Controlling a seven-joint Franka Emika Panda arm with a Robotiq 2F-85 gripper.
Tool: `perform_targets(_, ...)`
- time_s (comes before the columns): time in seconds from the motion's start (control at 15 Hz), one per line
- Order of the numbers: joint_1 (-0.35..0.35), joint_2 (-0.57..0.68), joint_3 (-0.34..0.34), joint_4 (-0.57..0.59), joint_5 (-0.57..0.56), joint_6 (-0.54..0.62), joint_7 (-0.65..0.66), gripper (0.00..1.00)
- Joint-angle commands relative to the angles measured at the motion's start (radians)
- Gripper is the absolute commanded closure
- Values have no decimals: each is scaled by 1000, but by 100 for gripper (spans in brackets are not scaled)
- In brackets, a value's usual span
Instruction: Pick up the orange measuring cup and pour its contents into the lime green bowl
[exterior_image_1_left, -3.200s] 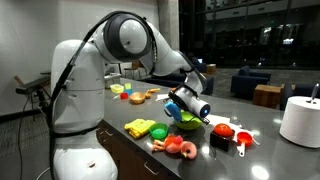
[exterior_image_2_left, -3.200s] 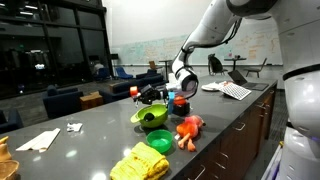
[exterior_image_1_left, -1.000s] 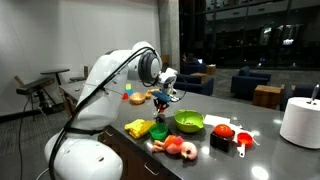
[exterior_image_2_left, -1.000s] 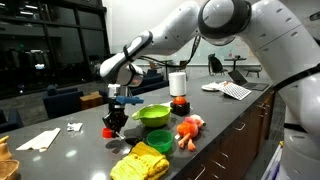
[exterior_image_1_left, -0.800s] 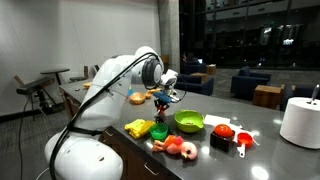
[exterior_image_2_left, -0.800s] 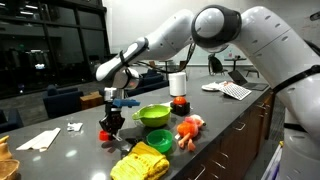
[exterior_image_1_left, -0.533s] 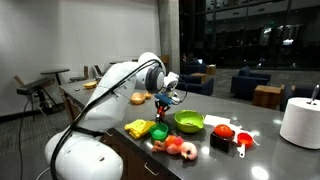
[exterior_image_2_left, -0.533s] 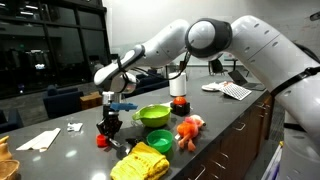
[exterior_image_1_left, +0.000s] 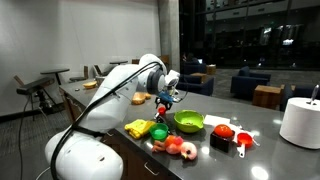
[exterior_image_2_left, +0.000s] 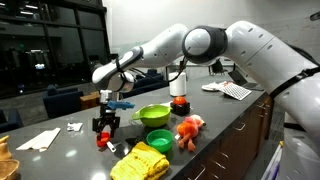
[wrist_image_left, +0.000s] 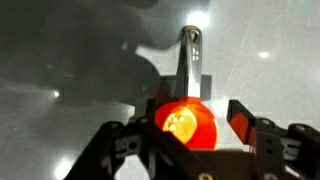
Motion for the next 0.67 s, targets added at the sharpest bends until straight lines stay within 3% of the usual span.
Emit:
perform_targets(0.0,17,-41,-12,0,-58,-26,36,0)
perform_targets(0.33,61,-120,-59,-43,-181,-58,138,0)
perform_targets(0.6,97,-225,-99,-144,-294,-61,258,0)
